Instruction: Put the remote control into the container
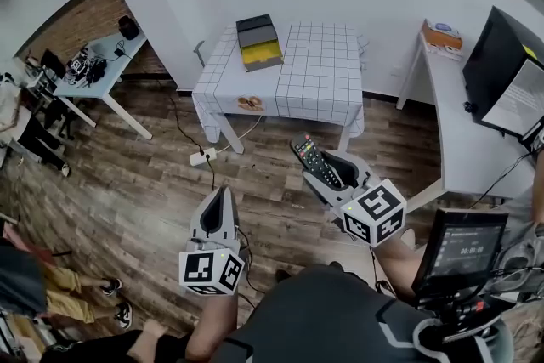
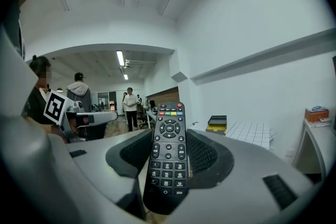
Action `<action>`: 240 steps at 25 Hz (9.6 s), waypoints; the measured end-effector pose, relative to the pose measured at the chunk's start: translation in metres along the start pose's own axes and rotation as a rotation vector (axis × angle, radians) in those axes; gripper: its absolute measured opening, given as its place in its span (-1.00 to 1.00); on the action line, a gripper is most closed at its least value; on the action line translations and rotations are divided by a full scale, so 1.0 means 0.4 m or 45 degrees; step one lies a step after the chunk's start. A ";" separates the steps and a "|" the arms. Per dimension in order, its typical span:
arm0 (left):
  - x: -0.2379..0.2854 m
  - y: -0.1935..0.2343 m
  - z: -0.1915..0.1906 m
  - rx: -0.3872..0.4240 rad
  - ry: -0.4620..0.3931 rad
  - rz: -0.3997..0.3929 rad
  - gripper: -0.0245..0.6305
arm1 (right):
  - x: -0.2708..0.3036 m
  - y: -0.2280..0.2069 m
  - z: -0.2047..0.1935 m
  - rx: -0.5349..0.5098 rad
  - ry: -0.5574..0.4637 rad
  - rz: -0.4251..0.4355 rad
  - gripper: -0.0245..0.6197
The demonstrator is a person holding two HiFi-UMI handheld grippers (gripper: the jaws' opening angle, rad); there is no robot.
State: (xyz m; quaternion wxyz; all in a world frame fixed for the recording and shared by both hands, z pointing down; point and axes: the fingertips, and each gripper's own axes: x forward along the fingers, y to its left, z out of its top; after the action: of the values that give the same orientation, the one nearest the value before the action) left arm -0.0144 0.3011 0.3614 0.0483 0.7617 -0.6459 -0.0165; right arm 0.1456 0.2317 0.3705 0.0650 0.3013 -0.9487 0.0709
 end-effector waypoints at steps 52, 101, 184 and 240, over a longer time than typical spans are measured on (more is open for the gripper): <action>0.491 0.217 0.034 0.021 0.005 0.032 -0.90 | 0.402 -0.341 0.113 -0.004 -0.039 0.082 -0.26; 1.086 0.790 0.061 -0.042 0.066 -0.096 -0.90 | 1.174 -0.602 0.233 -0.002 0.097 -0.071 -0.26; 1.404 0.874 -0.296 -0.196 0.395 0.270 -0.90 | 1.710 -1.022 -0.467 -0.455 1.164 0.470 -0.26; 1.234 0.794 -0.020 -0.041 0.126 -0.007 -0.90 | 1.321 -0.740 0.204 -0.009 0.071 0.111 -0.77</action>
State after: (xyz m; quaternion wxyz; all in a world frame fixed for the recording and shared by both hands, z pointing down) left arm -0.2444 -0.2362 0.4180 0.0925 0.7624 -0.6404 0.0106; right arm -0.1170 -0.3189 0.4064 0.0895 0.2573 -0.9590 0.0786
